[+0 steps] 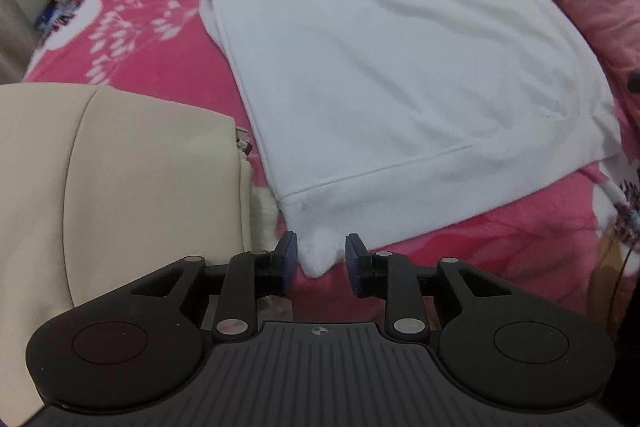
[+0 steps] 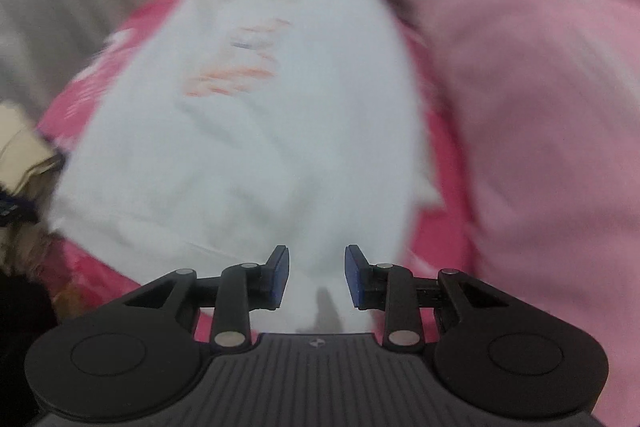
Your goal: Fold clothes
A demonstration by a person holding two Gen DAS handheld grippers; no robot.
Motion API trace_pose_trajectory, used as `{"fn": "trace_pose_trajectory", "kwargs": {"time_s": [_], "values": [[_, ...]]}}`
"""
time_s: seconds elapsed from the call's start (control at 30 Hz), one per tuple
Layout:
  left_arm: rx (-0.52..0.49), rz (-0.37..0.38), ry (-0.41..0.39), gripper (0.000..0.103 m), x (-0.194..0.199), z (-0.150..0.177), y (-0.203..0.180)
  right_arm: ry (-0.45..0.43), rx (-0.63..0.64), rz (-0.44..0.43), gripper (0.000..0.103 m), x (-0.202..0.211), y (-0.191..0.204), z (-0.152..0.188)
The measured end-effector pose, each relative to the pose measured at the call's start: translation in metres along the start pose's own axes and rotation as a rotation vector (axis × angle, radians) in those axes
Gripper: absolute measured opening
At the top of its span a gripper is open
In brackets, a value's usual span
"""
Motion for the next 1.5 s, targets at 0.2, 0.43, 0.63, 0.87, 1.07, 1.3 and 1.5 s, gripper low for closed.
{"fn": "trace_pose_trajectory", "kwargs": {"time_s": [0.2, 0.43, 0.63, 0.87, 1.07, 1.3, 1.5], "values": [[-0.003, 0.018, -0.121, 0.036, 0.011, -0.003, -0.008, -0.024, 0.068, -0.06, 0.032, -0.03, 0.032, -0.008], [-0.023, 0.076, -0.19, 0.049, 0.01, -0.029, -0.012, 0.096, -0.051, 0.023, 0.028, -0.053, 0.011, 0.043], [-0.098, 0.091, -0.146, 0.049, -0.037, -0.057, -0.033, -0.105, -0.116, 0.093, 0.026, -0.031, -0.014, 0.02], [-0.124, -0.023, -0.003, 0.049, -0.07, -0.053, -0.027, -0.036, -0.235, 0.19, 0.024, -0.05, -0.054, 0.045], [-0.048, 0.009, -0.067, 0.05, -0.042, -0.091, -0.024, -0.132, -0.198, 0.193, 0.026, -0.021, -0.053, 0.021], [-0.115, 0.057, -0.045, 0.051, -0.044, -0.171, -0.064, -0.111, -0.273, 0.268, 0.041, -0.028, -0.052, 0.018], [-0.26, 0.226, -0.061, 0.051, -0.074, -0.22, -0.152, -0.092, -0.333, 0.272, 0.052, -0.04, -0.054, 0.023]]}}
Point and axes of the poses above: each gripper's, at about its wrist camera, not at the fingertips, and x roughly against the way its jaws point, y to its left, z to its underside, the point moved 2 cm from there along -x, roughly the way its jaws point, and after that the axes turned 5 degrees about -y, right-handed, at the moved point
